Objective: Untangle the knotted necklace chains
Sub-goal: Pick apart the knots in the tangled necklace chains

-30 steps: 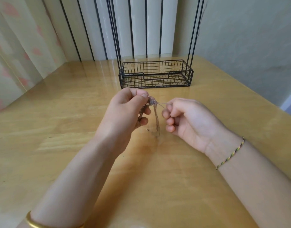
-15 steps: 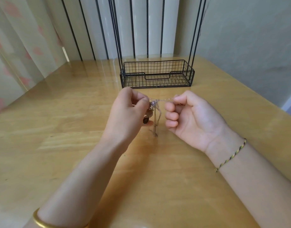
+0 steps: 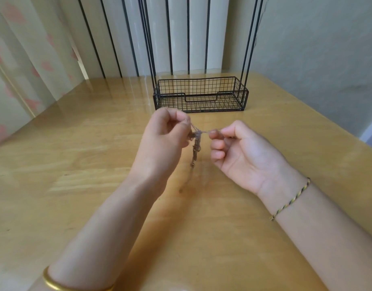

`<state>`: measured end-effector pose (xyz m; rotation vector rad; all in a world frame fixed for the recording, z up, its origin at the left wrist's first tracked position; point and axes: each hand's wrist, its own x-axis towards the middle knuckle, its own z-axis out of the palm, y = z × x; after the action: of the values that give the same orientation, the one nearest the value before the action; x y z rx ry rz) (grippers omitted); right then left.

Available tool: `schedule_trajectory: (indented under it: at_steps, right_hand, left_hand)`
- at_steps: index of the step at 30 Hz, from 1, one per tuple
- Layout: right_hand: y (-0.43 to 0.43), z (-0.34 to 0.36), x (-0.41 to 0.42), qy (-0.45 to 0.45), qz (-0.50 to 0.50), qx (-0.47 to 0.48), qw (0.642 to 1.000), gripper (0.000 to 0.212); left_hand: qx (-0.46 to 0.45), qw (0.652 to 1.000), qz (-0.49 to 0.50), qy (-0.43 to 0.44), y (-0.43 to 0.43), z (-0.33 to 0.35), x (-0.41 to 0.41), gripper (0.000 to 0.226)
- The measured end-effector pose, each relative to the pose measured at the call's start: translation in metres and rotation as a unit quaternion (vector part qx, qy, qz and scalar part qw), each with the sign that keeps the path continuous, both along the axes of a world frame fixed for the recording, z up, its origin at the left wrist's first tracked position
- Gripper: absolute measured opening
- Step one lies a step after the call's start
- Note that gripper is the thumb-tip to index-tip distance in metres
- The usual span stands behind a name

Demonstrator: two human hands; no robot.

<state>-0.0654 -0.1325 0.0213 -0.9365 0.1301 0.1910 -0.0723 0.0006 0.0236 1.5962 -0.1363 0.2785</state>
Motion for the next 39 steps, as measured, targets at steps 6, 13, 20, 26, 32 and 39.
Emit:
schedule_trajectory:
  at_steps: [6,13,20,26,32,39]
  right_hand:
    - [-0.005,0.001,0.001,-0.019,0.015,0.007,1.0,0.016]
    - [-0.007,-0.001,0.0,-0.016,0.013,-0.078,0.997,0.021]
    - [-0.005,-0.003,0.0,-0.005,-0.023,-0.134,0.991,0.015]
    - [-0.005,0.005,0.001,0.002,-0.084,0.073,0.994,0.022]
    - [-0.009,0.004,-0.001,-0.025,-0.061,-0.043,0.997,0.017]
    - [-0.016,0.0,0.0,-0.068,-0.078,-0.266,0.958,0.016]
  left_hand:
    - [0.331,0.924,0.096,-0.167,0.001,-0.008,0.001,0.012]
    - [0.19,0.969,0.135,-0.087,0.004,-0.004,0.005,0.015]
    - [-0.146,0.988,0.017,0.045,0.008,0.007,0.004,0.02]
    - [0.002,0.999,-0.013,0.042,0.011,0.005,0.003,0.023]
    - [0.155,0.986,0.033,-0.045,0.005,0.002,-0.002,0.016]
    - [-0.046,0.997,0.035,0.051,0.016,0.007,0.007,0.025]
